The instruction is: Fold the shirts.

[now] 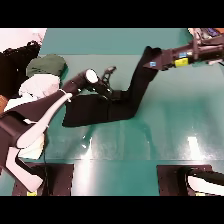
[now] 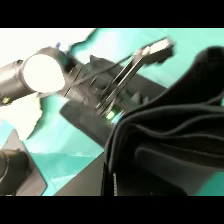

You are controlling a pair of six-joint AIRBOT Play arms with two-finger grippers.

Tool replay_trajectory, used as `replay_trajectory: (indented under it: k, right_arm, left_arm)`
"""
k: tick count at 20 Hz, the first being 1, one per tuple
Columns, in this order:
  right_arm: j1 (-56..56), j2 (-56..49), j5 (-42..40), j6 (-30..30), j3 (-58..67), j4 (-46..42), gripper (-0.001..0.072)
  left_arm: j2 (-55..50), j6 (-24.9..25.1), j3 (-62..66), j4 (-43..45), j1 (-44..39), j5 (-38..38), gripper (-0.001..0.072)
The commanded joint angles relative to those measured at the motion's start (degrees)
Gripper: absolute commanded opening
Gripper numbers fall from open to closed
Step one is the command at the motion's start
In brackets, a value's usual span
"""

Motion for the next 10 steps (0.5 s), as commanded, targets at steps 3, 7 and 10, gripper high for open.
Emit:
replay_trajectory:
  k: [3, 7, 10]
  right_arm:
    - [14.4, -6.2, -8.0, -0.9, 5.6, 0.1, 0.0014]
    - [28.0, -17.5, -15.2, -2.8, 13.1, -0.4, 0.0017]
    - [34.5, -27.4, -16.5, -5.8, 20.1, -2.4, 0.0412]
  left_arm:
    - [12.9, 0.9, 0.5, 7.5, 13.4, -4.8, 0.0020]
    - [23.8, 2.1, 0.5, 15.2, 24.4, -8.2, 0.0020]
    - [28.0, 2.1, 0.5, 16.0, 30.0, -9.4, 0.0020]
